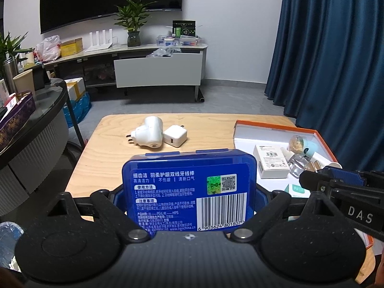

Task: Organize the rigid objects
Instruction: 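Carry the blue tin and black charger toward the white box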

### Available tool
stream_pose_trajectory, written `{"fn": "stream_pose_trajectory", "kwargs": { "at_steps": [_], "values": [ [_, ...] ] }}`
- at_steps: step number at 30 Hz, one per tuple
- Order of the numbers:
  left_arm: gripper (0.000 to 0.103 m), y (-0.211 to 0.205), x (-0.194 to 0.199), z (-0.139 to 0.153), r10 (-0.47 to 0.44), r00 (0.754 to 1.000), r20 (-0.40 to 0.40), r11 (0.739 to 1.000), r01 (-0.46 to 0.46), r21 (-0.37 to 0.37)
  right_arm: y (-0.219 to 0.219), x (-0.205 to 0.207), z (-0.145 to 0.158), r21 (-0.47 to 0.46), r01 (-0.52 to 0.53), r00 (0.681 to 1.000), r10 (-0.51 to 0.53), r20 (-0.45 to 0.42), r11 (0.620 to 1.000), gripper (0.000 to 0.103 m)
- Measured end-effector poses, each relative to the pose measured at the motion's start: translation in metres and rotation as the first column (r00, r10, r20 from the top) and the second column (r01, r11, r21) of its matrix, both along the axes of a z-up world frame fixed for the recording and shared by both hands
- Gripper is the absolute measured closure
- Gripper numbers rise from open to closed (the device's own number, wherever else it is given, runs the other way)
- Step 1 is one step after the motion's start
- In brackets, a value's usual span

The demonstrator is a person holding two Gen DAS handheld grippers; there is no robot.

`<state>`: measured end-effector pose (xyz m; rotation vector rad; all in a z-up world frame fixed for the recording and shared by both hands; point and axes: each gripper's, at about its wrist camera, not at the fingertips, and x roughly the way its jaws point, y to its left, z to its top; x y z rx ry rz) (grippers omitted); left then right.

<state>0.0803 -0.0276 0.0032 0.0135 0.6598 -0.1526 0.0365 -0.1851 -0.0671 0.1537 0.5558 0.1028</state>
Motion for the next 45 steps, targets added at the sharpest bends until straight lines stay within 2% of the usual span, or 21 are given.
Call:
{"fn": "stream_pose_trajectory", "kwargs": {
  "at_steps": [45],
  "values": [
    [0.008, -0.051, 0.005, 0.001, -0.155, 0.988, 0.001, 0.988, 0.155, 0.015, -0.059, -0.006, 0.003, 0.027, 0.133, 0.991, -0.133, 0.014, 0.991, 0.059]
  ]
}}
